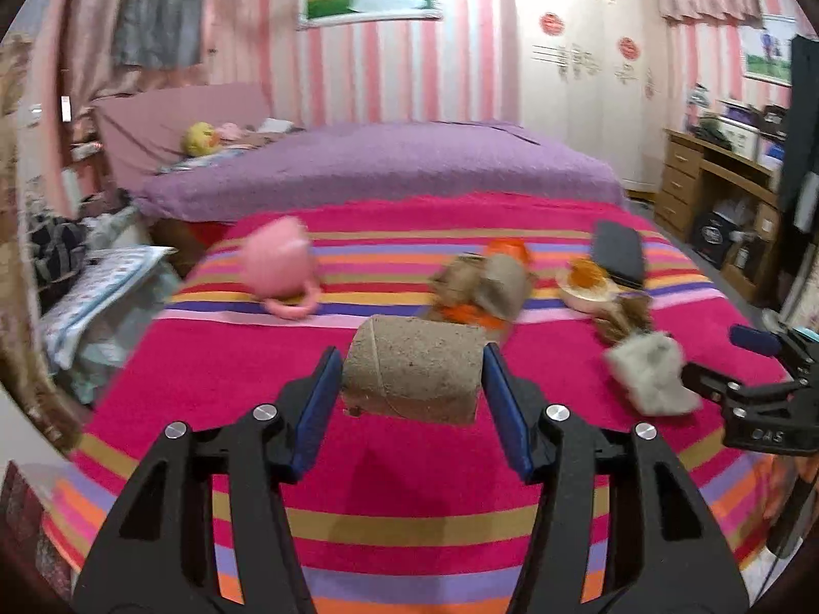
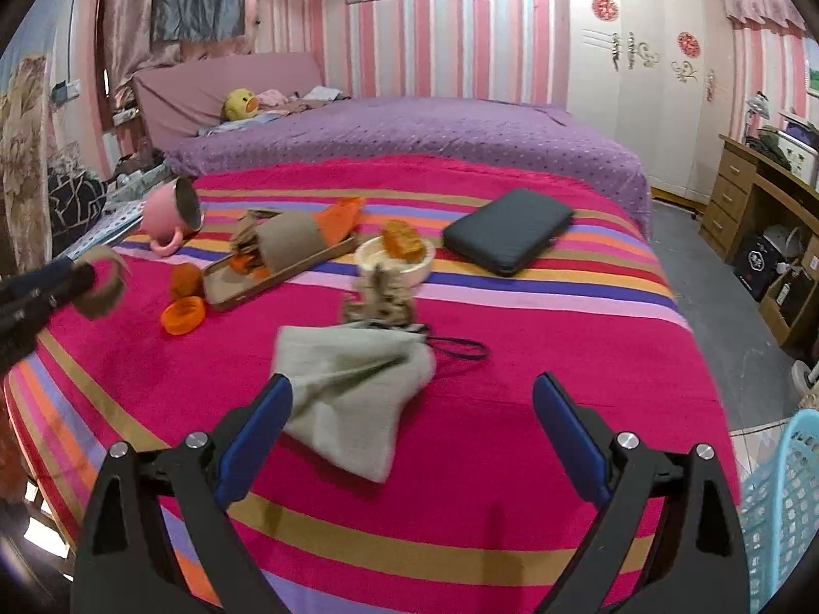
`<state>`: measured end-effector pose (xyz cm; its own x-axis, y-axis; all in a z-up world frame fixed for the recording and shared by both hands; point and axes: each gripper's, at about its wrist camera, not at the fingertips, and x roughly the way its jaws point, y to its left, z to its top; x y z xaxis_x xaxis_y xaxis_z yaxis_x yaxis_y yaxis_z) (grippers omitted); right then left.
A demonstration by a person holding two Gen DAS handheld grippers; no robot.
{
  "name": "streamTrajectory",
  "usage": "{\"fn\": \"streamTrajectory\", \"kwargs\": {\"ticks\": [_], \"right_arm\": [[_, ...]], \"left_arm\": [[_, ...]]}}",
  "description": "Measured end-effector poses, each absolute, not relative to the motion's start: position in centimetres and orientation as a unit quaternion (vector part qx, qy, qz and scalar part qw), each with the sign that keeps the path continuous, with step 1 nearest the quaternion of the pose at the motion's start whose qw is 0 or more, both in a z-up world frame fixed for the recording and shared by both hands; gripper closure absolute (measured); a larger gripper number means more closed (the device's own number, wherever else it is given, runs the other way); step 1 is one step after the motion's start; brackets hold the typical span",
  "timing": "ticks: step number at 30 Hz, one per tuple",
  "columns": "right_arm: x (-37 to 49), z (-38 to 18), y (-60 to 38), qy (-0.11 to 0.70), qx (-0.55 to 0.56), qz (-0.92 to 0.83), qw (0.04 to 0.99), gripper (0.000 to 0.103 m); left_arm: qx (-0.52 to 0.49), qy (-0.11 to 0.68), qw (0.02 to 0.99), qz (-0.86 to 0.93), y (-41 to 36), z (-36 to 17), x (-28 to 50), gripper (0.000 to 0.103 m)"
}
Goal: Collect trash
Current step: 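Grasp the cardboard tube with the left tool while the right tool grasps the grey cloth bag, then carry the tube and cloth bag to the basket and open both tools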
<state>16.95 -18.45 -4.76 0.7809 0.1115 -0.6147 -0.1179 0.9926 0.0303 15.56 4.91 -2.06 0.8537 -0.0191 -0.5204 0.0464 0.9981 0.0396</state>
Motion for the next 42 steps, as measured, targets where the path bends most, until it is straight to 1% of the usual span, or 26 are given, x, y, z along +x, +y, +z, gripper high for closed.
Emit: {"fn": "streamTrajectory", "kwargs": {"ticks": [5, 10, 11, 12, 14, 15, 17, 20, 22, 33, 42], "right_arm": [[17.9, -5.4, -17.2, 0.343, 0.003, 0.064, 0.937, 0.010], [18.8, -6.6, -16.2, 0.364, -0.006, 0.069, 0.929, 0.012], [18.9, -6.8, -16.0, 0.368, -0.008, 0.070, 0.927, 0.020], [19.1, -7.1, -15.9, 0.373, -0.010, 0.076, 0.925, 0.025], [19.3, -7.4, -16.0, 0.381, -0.004, 0.087, 0.920, 0.048], [19.4, -7.4, -16.1, 0.384, 0.001, 0.093, 0.919, 0.052], [19.2, -7.4, -16.3, 0.384, 0.005, 0.105, 0.917, 0.068], [18.7, -7.1, -16.5, 0.379, -0.001, 0.110, 0.919, 0.078], [18.2, -6.6, -16.9, 0.374, -0.004, 0.113, 0.921, 0.079], [14.7, -3.4, -21.2, 0.334, 0.001, 0.108, 0.936, 0.079], [11.9, -0.6, -25.1, 0.294, 0.005, 0.096, 0.951, 0.079]], "left_arm": [[0.018, 0.286, 0.958, 0.021, 7.6, -2.6, 16.4, 0.048], [0.019, 0.299, 0.953, 0.040, 8.1, -3.3, 17.2, 0.048], [0.019, 0.299, 0.953, 0.040, 8.1, -3.3, 17.1, 0.048], [0.019, 0.297, 0.954, 0.040, 8.0, -3.3, 17.0, 0.048], [0.019, 0.294, 0.955, 0.039, 7.6, -3.1, 16.8, 0.048], [0.020, 0.293, 0.955, 0.039, 7.5, -3.2, 16.7, 0.048], [0.022, 0.293, 0.955, 0.036, 7.0, -3.1, 16.6, 0.048], [0.028, 0.294, 0.955, 0.036, 6.4, -3.2, 16.6, 0.048], [0.027, 0.294, 0.955, 0.035, 6.1, -3.1, 16.5, 0.048], [0.015, 0.288, 0.957, 0.030, 3.9, -2.2, 15.5, 0.048], [0.017, 0.275, 0.961, 0.010, -0.1, -1.1, 14.6, 0.048]]}}
